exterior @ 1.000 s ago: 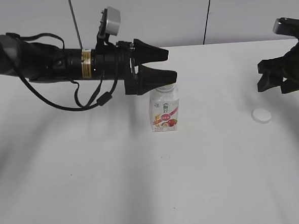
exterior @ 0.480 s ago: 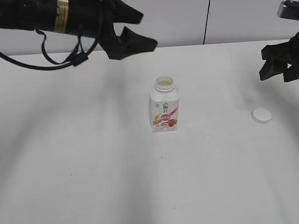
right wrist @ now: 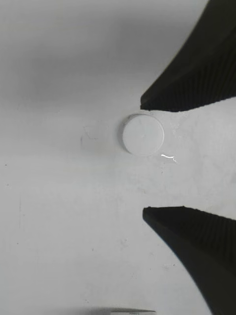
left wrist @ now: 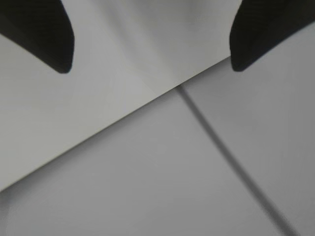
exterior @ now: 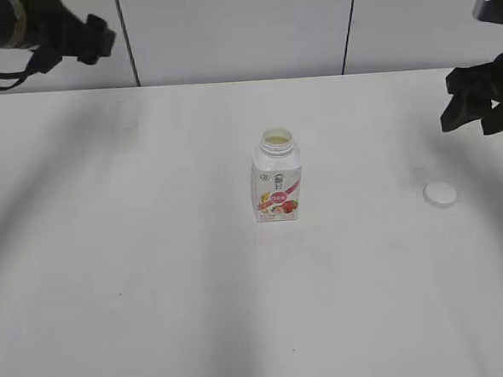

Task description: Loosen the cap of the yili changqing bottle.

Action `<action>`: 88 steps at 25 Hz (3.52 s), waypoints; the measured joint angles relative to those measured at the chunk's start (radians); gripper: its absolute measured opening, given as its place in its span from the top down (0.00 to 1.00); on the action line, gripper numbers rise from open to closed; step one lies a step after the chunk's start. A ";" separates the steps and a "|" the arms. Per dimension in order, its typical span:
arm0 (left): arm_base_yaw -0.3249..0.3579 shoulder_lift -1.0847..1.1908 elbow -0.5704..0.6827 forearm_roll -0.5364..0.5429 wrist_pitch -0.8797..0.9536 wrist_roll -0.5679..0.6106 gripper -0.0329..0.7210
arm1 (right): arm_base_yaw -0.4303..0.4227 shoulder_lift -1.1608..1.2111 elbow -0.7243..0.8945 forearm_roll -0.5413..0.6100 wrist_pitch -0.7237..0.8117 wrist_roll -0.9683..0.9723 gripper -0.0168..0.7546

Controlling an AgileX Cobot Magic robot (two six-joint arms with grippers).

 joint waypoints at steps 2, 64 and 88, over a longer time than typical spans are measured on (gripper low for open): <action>0.001 0.000 0.032 -0.063 0.157 -0.008 0.18 | 0.000 -0.003 0.000 0.000 0.011 0.000 0.35; -0.025 -1.220 0.530 -1.753 1.327 1.180 0.29 | 0.000 -0.915 0.293 -0.197 0.555 0.120 0.35; -0.025 -1.885 0.783 -1.830 1.269 1.340 0.30 | 0.000 -1.733 0.579 -0.248 0.560 0.112 0.35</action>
